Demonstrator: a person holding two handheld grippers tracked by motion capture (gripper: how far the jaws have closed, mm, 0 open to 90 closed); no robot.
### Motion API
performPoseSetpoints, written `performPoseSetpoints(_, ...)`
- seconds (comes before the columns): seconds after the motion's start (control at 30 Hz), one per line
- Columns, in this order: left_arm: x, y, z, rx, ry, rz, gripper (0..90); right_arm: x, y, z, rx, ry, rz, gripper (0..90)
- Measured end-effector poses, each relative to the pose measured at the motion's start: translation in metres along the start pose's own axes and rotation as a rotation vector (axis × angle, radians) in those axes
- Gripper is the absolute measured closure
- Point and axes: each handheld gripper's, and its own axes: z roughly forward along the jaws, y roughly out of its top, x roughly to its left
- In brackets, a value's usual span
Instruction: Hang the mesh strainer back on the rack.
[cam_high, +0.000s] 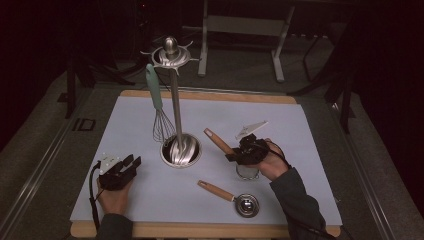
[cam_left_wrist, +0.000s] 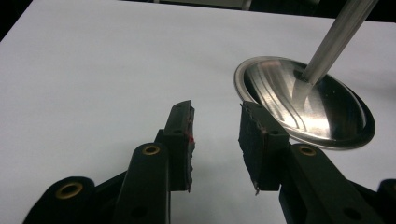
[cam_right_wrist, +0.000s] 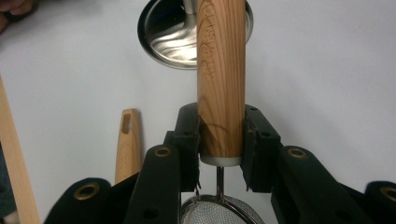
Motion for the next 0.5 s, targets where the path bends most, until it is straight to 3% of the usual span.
performPoseSetpoints(0.5, 0.0001, -0.0001, -0.0001, -0.001, 0.000, -0.003, 65.1, 0.0098, 0.0065, -0.0045, -0.043, 0.022, -0.017, 71.3)
